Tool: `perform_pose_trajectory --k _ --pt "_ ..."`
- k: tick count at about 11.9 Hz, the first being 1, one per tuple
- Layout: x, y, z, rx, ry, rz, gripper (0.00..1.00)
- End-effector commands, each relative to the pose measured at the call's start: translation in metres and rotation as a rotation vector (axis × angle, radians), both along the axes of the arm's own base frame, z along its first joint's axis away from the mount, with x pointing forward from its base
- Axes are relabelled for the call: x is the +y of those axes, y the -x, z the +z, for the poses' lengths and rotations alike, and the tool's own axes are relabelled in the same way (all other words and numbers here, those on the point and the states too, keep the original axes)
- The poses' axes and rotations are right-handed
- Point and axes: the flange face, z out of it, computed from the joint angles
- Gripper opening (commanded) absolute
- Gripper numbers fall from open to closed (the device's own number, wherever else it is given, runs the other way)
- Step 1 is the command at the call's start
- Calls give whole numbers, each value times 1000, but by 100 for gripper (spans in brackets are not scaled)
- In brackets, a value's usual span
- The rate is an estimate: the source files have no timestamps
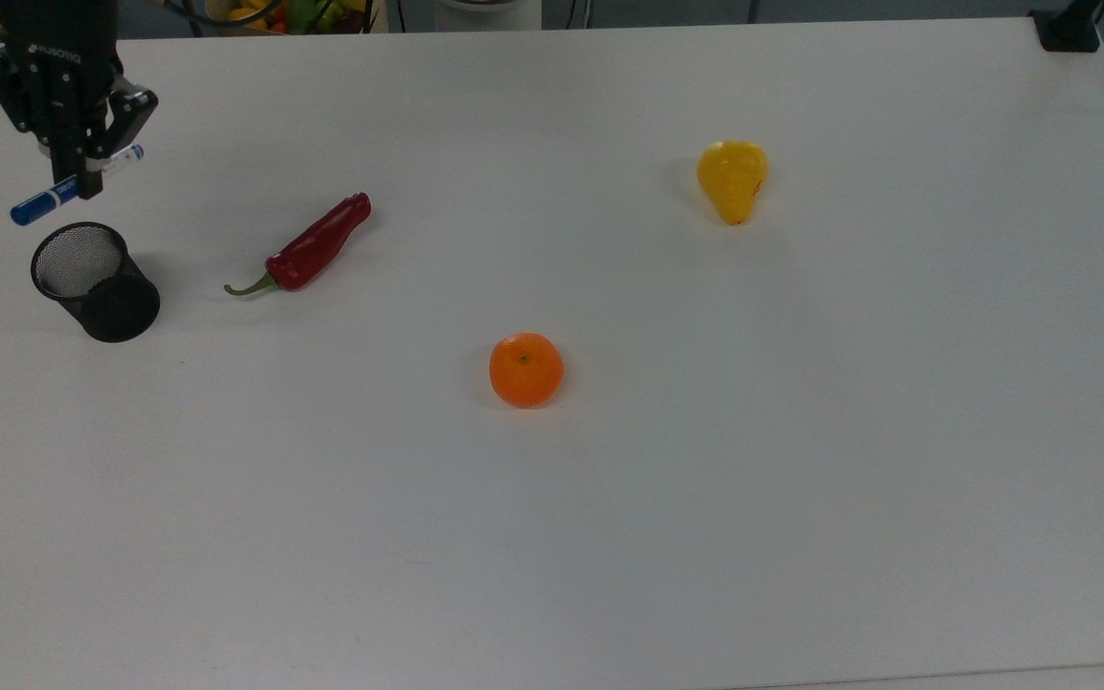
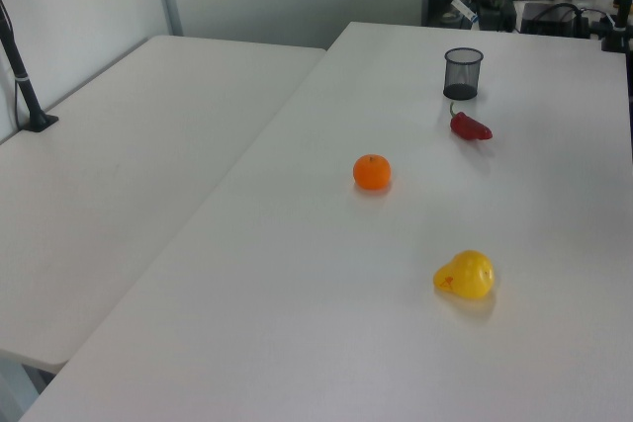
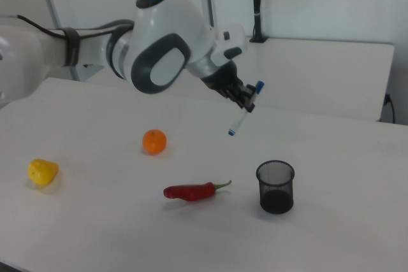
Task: Place marker
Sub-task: 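Lift the marker and carry it toward the black mesh pen cup, then tilt the marker upright and lower it into the pen cup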
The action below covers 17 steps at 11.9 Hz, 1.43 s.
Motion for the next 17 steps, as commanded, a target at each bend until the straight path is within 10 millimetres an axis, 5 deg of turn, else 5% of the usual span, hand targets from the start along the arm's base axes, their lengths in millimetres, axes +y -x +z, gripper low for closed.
perform_pose_trajectory --k 1,6,14,17 --pt "-30 1 -20 -58 40 -31 0" --pt "-52 -3 -59 -91 96 -67 0" --pt "-54 -14 -105 -55 122 -66 0" --pt "-57 -1 -123 -102 150 -76 0"
